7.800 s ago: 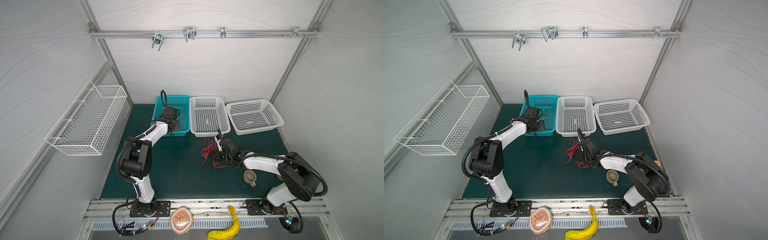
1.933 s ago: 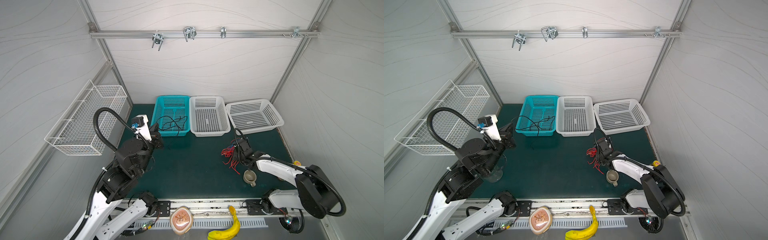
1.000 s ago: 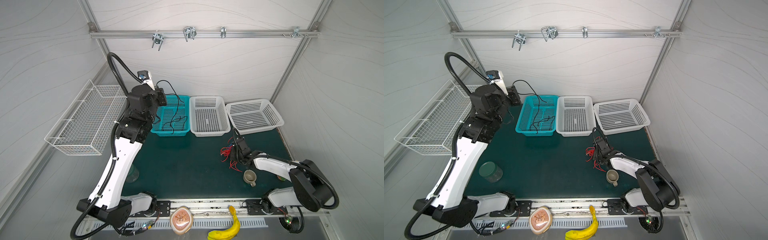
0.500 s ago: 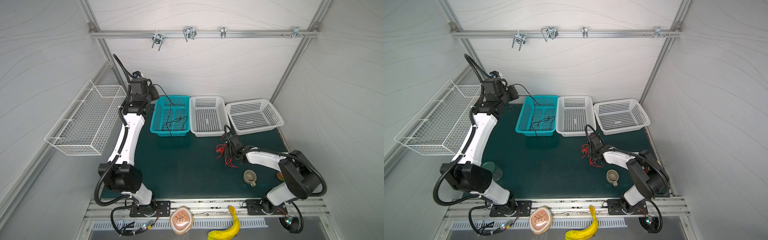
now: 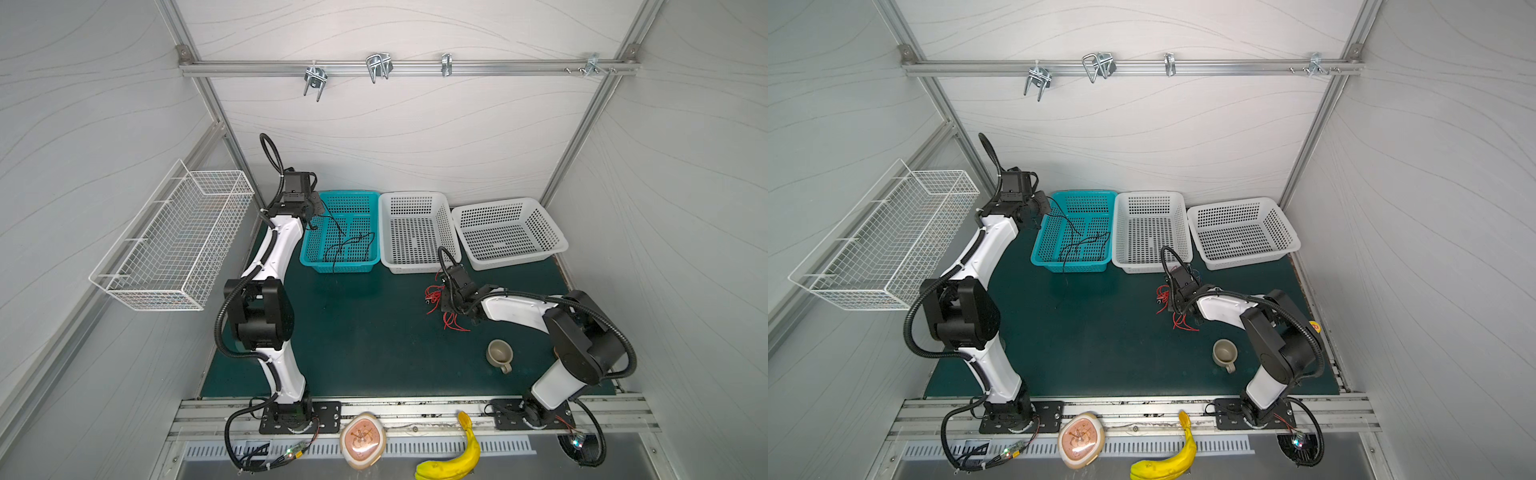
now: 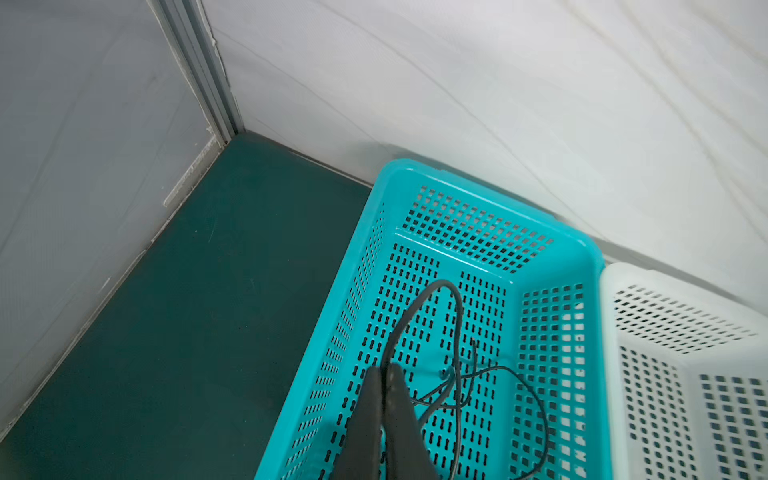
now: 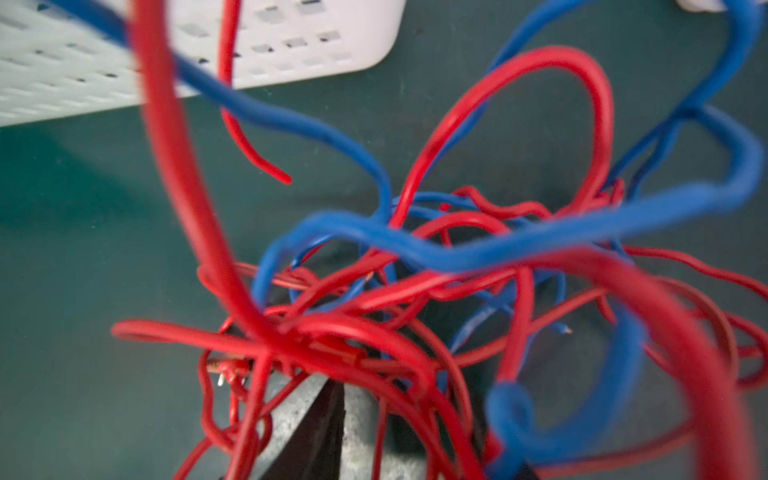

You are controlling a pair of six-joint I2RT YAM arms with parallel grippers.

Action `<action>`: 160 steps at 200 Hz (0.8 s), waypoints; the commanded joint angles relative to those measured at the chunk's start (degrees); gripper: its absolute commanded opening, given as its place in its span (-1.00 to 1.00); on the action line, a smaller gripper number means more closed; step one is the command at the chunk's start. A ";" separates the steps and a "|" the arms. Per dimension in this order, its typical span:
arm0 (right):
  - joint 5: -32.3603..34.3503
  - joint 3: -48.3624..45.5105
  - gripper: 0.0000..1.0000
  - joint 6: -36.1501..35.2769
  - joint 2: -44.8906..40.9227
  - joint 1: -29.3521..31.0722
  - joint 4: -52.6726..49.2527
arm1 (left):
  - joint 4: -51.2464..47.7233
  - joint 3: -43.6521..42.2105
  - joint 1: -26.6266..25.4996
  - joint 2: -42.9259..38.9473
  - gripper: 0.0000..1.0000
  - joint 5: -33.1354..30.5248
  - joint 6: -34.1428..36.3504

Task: Untangle the cables
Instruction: 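Lower the black wire into the teal basket with the left gripper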

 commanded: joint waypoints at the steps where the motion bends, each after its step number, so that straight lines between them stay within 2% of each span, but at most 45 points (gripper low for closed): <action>1: -0.40 0.88 -0.16 -0.16 1.24 0.42 -0.95 | -0.05 0.13 -2.42 2.48 -1.00 -3.59 2.03; 70: -0.39 0.04 -0.16 -0.30 1.02 0.55 -0.60 | -4.55 0.40 -4.65 8.32 -1.00 -4.41 2.78; 82: -0.31 -0.32 -0.16 -0.18 0.75 0.57 -0.20 | -5.20 0.32 -4.69 8.53 -0.86 -4.10 2.85; 141: -0.67 -0.77 -0.15 -0.13 1.19 0.55 0.77 | -6.55 -1.92 -4.96 7.01 0.19 -4.27 3.18; 160: -0.62 -0.93 -0.16 -0.13 0.98 0.51 1.01 | -6.38 -2.76 -4.96 5.90 0.39 -4.29 3.30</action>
